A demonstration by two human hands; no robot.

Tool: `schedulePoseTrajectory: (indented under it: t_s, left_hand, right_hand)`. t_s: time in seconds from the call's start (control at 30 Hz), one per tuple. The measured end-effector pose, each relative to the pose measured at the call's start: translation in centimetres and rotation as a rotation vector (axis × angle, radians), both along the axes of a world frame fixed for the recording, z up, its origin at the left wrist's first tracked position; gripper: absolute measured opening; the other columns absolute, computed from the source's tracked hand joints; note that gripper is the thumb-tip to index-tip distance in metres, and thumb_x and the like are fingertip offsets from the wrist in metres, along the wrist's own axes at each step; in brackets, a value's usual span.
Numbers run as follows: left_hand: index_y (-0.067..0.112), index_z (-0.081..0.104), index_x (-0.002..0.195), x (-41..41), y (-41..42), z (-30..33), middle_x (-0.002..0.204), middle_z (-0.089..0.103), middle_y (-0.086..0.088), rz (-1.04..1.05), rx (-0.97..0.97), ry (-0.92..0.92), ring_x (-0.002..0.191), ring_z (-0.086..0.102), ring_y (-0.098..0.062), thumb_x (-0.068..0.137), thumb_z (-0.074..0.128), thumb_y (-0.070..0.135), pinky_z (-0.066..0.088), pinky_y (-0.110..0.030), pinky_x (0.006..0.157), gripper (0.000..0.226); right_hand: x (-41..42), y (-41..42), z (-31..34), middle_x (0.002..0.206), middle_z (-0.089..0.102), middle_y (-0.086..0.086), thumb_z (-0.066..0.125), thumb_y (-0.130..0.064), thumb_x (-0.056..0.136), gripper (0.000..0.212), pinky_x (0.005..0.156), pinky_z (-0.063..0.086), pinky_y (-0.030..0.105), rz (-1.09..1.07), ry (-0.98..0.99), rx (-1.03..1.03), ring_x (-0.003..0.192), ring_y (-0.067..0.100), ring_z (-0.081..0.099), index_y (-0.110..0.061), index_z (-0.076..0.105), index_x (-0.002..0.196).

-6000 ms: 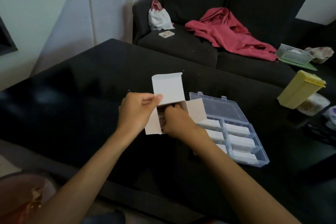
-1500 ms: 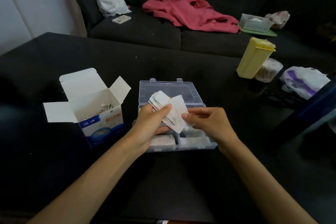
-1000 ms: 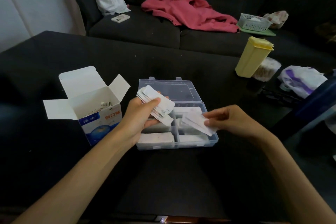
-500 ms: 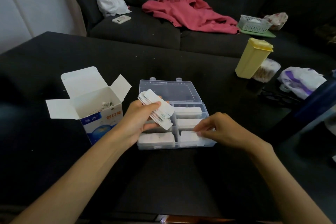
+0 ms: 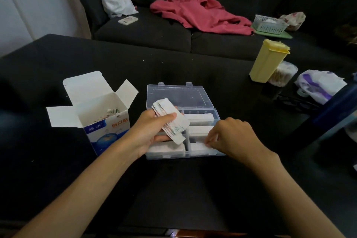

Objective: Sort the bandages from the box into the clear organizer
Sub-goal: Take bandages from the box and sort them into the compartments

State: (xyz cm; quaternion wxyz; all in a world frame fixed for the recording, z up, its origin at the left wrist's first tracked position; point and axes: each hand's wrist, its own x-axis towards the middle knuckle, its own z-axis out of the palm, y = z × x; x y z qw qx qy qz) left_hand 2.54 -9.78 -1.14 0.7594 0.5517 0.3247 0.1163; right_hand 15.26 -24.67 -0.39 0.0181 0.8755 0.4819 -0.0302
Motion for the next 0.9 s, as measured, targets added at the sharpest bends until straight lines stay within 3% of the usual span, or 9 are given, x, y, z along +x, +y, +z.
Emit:
schedulePoseTrajectory:
  t_s: [0.13, 0.3, 0.43, 0.57, 0.63, 0.77, 0.9]
  left_hand:
    - [0.02, 0.063, 0.098, -0.1, -0.1, -0.1, 0.095, 0.072, -0.005, -0.03, 0.033, -0.013, 0.084, 0.07, -0.014, 0.087, 0.063, 0.012, 0.059, -0.028, 0.064, 0.014]
    - [0.02, 0.066, 0.097, 0.0, -0.4, -0.1, 0.089, 0.074, -0.002, -0.054, 0.054, -0.019, 0.078, 0.072, -0.011, 0.082, 0.069, 0.013, 0.058, -0.024, 0.06, 0.016]
    - [0.023, 0.065, 0.103, 0.1, -0.9, -0.1, 0.094, 0.073, 0.0, -0.136, 0.114, 0.011, 0.08, 0.071, -0.011, 0.078, 0.072, 0.017, 0.058, -0.025, 0.065, 0.027]
    - [0.027, 0.062, 0.103, 0.2, -1.5, 0.3, 0.101, 0.072, -0.001, -0.291, 0.099, 0.008, 0.088, 0.07, -0.014, 0.079, 0.069, 0.015, 0.058, -0.028, 0.075, 0.028]
    - [0.026, 0.061, 0.101, 0.4, -1.5, 0.4, 0.1, 0.073, -0.003, -0.318, 0.046, 0.006, 0.089, 0.071, -0.016, 0.083, 0.066, 0.012, 0.058, -0.03, 0.075, 0.024]
    - [0.02, 0.061, 0.103, 0.4, -1.4, 0.4, 0.096, 0.074, -0.006, -0.275, -0.019, 0.001, 0.087, 0.071, -0.018, 0.088, 0.061, 0.01, 0.059, -0.031, 0.073, 0.018]
    - [0.022, 0.065, 0.1, 0.3, -1.3, 0.2, 0.093, 0.074, -0.002, -0.208, 0.079, -0.019, 0.082, 0.071, -0.013, 0.086, 0.063, 0.009, 0.059, -0.025, 0.067, 0.019]
  right_hand:
    - [0.2, -0.3, 0.1, 0.096, 0.067, -0.011, 0.067, -0.037, 0.082, 0.013, 0.075, 0.05, 0.024, -0.02, 0.04, 0.088, 0.085, 0.006, 0.057, -0.03, 0.072, 0.091]
    - [0.4, -0.8, 0.7, 0.085, 0.069, -0.01, 0.069, -0.038, 0.08, 0.012, 0.073, 0.055, 0.024, -0.059, 0.341, 0.256, 0.074, 0.002, 0.061, -0.028, 0.072, 0.087]
    - [-0.7, 0.4, 1.2, 0.083, 0.064, -0.014, 0.061, -0.042, 0.082, 0.02, 0.054, 0.049, 0.013, -0.204, 0.692, 0.63, 0.07, 0.003, 0.064, -0.031, 0.067, 0.098]
    - [-1.2, 1.1, 1.1, 0.082, 0.062, -0.017, 0.069, -0.029, 0.08, 0.008, 0.053, 0.046, 0.013, -0.3, 0.979, 0.629, 0.078, 0.004, 0.061, -0.033, 0.065, 0.086]
    - [-1.1, 1.0, 0.9, 0.084, 0.064, -0.013, 0.069, -0.025, 0.08, 0.008, 0.058, 0.048, 0.016, -0.348, 1.0, 0.676, 0.08, 0.006, 0.062, -0.031, 0.066, 0.084]
    - [-0.9, 0.9, 0.6, 0.089, 0.064, -0.012, 0.068, -0.025, 0.081, 0.016, 0.069, 0.054, 0.022, -0.396, 0.863, 0.764, 0.085, 0.006, 0.062, -0.023, 0.069, 0.097]
    - [-0.8, 0.8, 0.8, 0.09, 0.064, -0.009, 0.068, -0.024, 0.081, 0.019, 0.061, 0.051, 0.019, -0.433, 1.033, 0.691, 0.082, 0.007, 0.06, -0.022, 0.069, 0.1]
